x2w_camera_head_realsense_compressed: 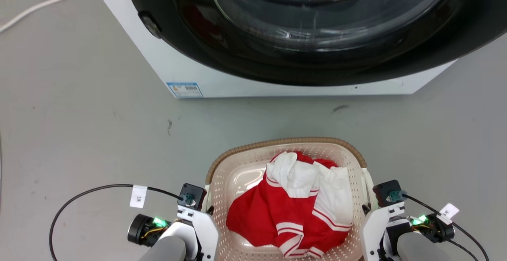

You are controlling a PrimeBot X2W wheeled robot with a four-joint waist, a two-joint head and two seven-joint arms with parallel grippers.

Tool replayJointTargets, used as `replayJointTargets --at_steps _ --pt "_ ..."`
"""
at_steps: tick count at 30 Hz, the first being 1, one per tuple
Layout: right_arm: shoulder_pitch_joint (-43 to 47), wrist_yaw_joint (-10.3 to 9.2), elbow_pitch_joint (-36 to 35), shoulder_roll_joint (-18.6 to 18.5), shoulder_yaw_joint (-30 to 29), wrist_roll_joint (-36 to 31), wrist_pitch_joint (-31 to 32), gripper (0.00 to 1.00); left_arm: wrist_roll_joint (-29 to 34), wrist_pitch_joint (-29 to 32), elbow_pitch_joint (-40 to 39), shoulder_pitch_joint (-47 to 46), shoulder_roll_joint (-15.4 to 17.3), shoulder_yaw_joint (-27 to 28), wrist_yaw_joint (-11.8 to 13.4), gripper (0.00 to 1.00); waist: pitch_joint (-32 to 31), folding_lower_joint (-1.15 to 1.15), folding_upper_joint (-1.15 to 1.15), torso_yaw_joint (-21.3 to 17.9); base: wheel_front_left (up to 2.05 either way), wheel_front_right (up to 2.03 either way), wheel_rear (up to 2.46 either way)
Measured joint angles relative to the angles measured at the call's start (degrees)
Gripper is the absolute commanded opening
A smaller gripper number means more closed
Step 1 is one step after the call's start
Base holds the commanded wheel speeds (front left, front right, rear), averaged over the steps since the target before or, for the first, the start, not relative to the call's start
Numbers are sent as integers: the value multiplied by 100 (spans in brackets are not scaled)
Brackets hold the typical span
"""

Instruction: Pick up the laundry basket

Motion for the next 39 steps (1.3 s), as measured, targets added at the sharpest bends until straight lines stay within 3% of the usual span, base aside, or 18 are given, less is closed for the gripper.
replayJointTargets --at_steps 12,30,39 --pt "-9 -21 31 -27 603 504 650 0 -879 1122 -165 80 68 -705 2 0 -827 0 0 104 0 0 0" --pt "-69 -16 -3 11 1647 1411 1741 0 -2320 2630 -847 37 693 -2013 2 0 -1915 0 0 142 0 0 0" --pt "-152 -15 -286 -64 2312 2042 2473 0 -2910 3260 -1033 -207 924 -2544 2 0 -2164 0 0 31 0 0 0"
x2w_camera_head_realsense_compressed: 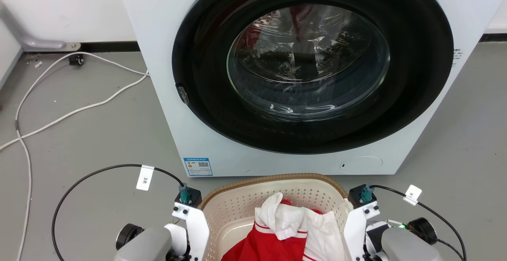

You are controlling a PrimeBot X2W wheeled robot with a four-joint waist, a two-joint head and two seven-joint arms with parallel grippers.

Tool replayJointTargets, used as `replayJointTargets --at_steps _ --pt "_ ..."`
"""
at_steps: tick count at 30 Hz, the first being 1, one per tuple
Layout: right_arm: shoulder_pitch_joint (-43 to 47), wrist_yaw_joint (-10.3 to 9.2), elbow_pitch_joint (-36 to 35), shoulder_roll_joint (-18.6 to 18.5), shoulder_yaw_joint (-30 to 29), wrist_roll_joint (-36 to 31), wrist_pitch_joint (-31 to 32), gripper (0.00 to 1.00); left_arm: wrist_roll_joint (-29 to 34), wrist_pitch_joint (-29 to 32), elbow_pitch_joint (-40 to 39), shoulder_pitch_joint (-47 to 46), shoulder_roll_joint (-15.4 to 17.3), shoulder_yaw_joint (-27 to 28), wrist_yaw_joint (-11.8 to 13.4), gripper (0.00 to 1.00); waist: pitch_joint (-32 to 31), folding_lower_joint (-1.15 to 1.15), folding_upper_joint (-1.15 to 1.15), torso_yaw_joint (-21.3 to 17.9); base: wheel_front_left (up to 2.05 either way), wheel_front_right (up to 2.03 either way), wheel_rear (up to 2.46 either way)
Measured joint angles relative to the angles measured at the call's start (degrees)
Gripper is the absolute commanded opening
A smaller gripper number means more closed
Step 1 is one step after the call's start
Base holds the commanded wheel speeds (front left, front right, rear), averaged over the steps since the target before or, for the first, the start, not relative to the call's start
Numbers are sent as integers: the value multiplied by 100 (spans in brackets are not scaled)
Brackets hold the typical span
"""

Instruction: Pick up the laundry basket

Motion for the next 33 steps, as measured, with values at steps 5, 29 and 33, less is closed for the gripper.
replayJointTargets --at_steps 5,29,33 --pt "-85 0 -214 -100 376 399 313 0 -260 159 -38 -115 85 -236 -1 0 -48 0 0 -61 0 0 0" --pt "-253 0 -320 -311 1652 1650 681 0 -962 344 181 -298 67 -861 -18 0 -115 0 0 -207 0 0 0" --pt "-275 0 -296 -315 1793 1790 676 0 -1006 354 183 -311 65 -914 -18 0 -108 0 0 -202 0 0 0"
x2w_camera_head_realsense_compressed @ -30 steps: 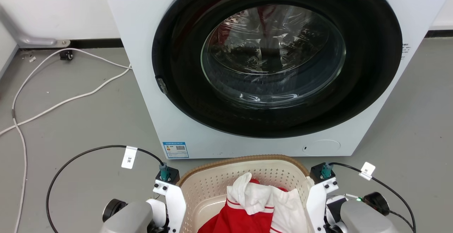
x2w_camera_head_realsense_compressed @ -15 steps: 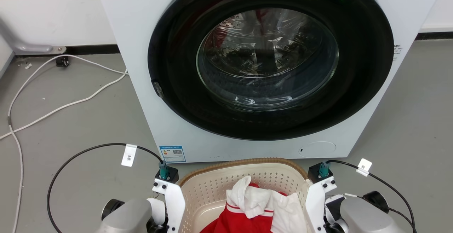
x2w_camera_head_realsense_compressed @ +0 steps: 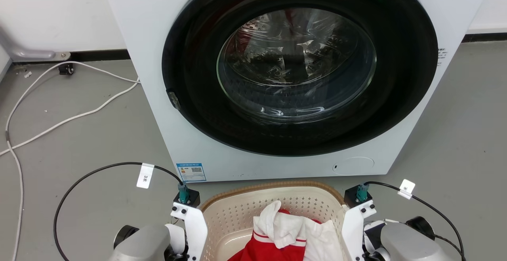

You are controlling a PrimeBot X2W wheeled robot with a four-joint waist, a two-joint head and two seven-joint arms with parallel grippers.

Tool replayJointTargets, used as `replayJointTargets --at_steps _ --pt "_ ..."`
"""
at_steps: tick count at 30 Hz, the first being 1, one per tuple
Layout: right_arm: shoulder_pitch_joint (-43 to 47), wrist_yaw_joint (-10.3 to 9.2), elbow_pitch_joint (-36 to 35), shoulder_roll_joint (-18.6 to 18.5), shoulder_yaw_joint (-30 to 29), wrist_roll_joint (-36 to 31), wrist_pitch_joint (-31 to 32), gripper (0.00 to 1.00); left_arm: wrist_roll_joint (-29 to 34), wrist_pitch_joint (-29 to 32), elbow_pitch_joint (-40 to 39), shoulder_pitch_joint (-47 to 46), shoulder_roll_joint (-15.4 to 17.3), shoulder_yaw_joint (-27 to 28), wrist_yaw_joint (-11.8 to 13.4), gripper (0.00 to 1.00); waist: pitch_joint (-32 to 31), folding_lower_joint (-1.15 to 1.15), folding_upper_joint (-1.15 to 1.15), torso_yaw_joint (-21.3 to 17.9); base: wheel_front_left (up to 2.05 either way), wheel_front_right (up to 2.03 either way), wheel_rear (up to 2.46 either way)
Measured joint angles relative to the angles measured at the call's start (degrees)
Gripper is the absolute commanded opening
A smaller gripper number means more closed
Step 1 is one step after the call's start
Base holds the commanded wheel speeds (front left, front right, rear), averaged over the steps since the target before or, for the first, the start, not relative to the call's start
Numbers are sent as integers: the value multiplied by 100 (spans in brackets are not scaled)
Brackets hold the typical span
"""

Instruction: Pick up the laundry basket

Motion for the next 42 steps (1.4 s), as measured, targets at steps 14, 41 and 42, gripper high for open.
replayJointTargets --at_steps 14,41,42 --pt "-74 0 46 -2 420 433 0 0 -97 87 12 -20 13 -96 0 0 -1 0 0 -10 0 0 0" --pt "-110 0 108 -30 1021 1079 4 0 -130 243 -20 -16 59 -154 -1 0 -25 0 0 -14 0 0 0" --pt "-110 0 114 -30 1037 1114 9 0 -130 245 -22 -15 59 -154 -1 0 -28 0 0 -13 0 0 0"
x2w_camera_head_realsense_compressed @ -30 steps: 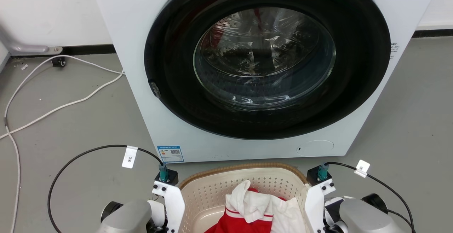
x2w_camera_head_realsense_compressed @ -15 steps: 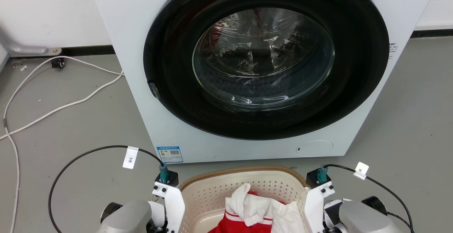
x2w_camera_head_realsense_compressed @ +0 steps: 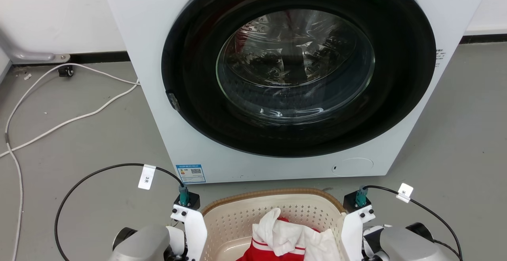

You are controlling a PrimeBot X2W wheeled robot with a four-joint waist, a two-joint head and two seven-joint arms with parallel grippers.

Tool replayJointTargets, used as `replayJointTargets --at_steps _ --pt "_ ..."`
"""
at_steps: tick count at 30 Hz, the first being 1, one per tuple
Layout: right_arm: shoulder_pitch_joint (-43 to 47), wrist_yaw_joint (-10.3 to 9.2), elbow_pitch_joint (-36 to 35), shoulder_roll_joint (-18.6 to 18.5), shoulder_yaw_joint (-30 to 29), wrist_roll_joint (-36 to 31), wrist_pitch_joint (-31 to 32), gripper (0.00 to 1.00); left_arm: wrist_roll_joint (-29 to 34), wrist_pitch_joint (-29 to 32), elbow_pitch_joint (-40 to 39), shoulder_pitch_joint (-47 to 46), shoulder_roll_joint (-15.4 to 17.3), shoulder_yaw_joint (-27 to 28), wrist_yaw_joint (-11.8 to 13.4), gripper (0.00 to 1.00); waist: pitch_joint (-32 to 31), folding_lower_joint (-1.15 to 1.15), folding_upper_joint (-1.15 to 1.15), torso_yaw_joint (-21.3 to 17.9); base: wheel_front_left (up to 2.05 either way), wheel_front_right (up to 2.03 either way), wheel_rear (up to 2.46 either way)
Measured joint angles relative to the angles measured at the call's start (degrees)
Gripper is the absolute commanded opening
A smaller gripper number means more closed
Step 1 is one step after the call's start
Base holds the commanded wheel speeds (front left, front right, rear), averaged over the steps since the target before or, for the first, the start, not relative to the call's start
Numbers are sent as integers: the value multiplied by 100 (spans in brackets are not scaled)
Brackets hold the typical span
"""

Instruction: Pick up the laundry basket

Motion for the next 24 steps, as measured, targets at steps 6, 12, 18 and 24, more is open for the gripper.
replayJointTargets --at_steps 6,12,18,24 --pt "1 0 26 0 96 91 49 0 2 53 -16 20 -1 -2 -3 0 -10 0 0 0 0 0 0" --pt "1 8 24 -4 177 163 65 0 10 83 -21 23 0 -3 -3 0 5 0 0 -10 0 0 0" --pt "1 8 22 -13 249 205 73 0 10 108 -31 26 0 -4 -3 0 21 0 0 -14 0 0 0" --pt "1 8 20 -20 305 250 73 0 5 124 -33 26 -1 -4 -3 0 35 0 0 -21 0 0 0"
